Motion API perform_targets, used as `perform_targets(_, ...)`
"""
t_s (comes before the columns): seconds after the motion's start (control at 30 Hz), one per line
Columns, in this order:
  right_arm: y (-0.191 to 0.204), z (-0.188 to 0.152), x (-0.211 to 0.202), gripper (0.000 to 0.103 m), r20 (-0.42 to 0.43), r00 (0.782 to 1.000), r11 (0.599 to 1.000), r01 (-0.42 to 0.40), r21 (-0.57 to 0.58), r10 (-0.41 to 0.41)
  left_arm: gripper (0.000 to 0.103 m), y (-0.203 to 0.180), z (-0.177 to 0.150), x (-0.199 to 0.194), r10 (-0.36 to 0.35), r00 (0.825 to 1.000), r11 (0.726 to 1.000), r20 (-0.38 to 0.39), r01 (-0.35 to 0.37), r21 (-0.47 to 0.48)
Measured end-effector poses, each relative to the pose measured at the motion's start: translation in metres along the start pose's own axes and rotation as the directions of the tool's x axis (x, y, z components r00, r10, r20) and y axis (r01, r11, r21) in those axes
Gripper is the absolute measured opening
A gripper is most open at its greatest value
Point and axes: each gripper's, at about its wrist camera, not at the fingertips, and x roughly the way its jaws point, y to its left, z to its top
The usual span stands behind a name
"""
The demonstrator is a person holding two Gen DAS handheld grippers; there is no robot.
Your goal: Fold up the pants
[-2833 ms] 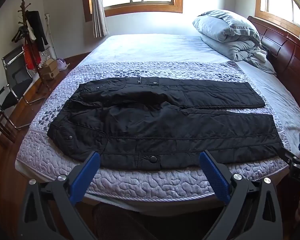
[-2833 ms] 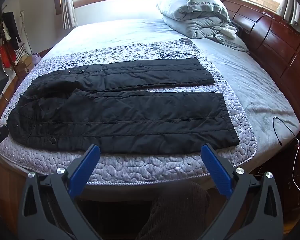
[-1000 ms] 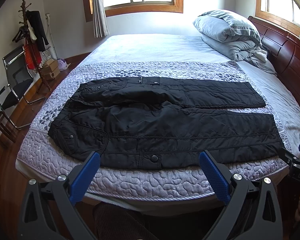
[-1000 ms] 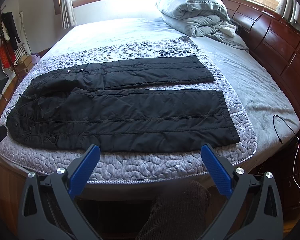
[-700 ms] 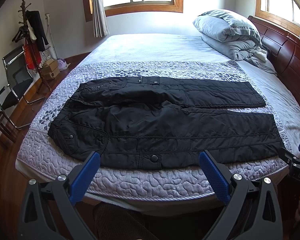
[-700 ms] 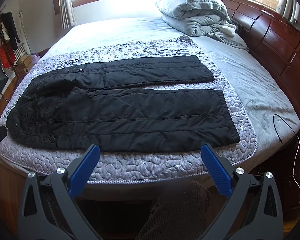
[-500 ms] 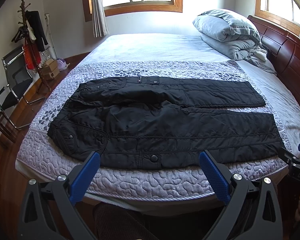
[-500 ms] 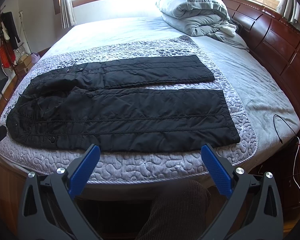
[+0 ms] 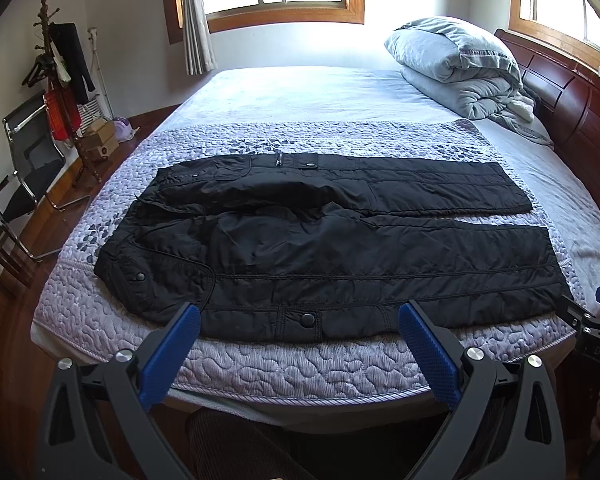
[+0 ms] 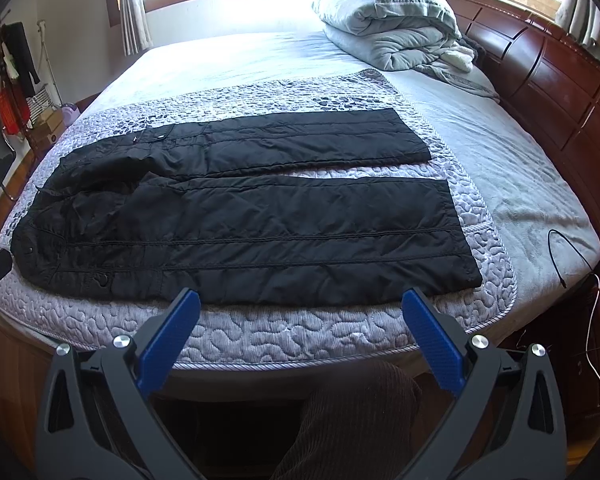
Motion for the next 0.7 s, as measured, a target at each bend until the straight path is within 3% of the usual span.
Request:
perform_targets(0.1, 0.000, 0.001, 0.004, 0.101, -0.004, 1.000, 1.000, 0.000, -0.004, 0.000, 0.100, 0.000, 0.002, 0.004, -0.010, 1.000, 1.000, -0.006, 0.010, 0.001)
perform_targets(0.2, -0.003, 0.006, 0.012, 0.101, -0.009, 1.000, 1.000, -0.004, -0.018, 0.003, 0.100, 0.009, 0.006, 0.012, -0.102, 0.995, 0.995, -0.015, 0.102, -0.015)
perform_targets(0.3, -0.013, 0.021, 0.020, 0.101, -0.010, 1.000, 1.000, -0.007, -0.028, 0.007, 0.100, 0.024, 0.018, 0.023, -0.128, 0.991, 0.991, -0.022, 0.128, -0.025)
perform_targets(0.43, -0.047, 0.066, 0.046, 0.101, -0.016, 0.999, 0.999, -0.035, -0.014, 0.035, 0.100, 0.069, 0.051, 0.058, -0.107, 0.992, 0.994, -0.068, 0.104, -0.041)
perform_targets(0.53, -0.083, 0.126, 0.091, 0.101, -0.056, 0.997, 0.999, -0.052, 0.003, 0.053, 0.100, 0.123, 0.093, 0.108, -0.089, 0.984, 0.994, -0.153, 0.078, -0.082)
perform_targets(0.63, -0.114, 0.178, 0.143, 0.101, -0.141, 0.987, 0.997, -0.069, 0.030, 0.072, 0.100, 0.172, 0.124, 0.162, -0.126, 0.953, 0.987, -0.276, 0.092, -0.135)
perform_targets(0.7, -0.142, 0.216, 0.192, 0.101, -0.225, 0.968, 0.992, -0.092, 0.087, 0.110, 0.100, 0.209, 0.145, 0.209, -0.173, 0.913, 0.974, -0.369, 0.102, -0.204)
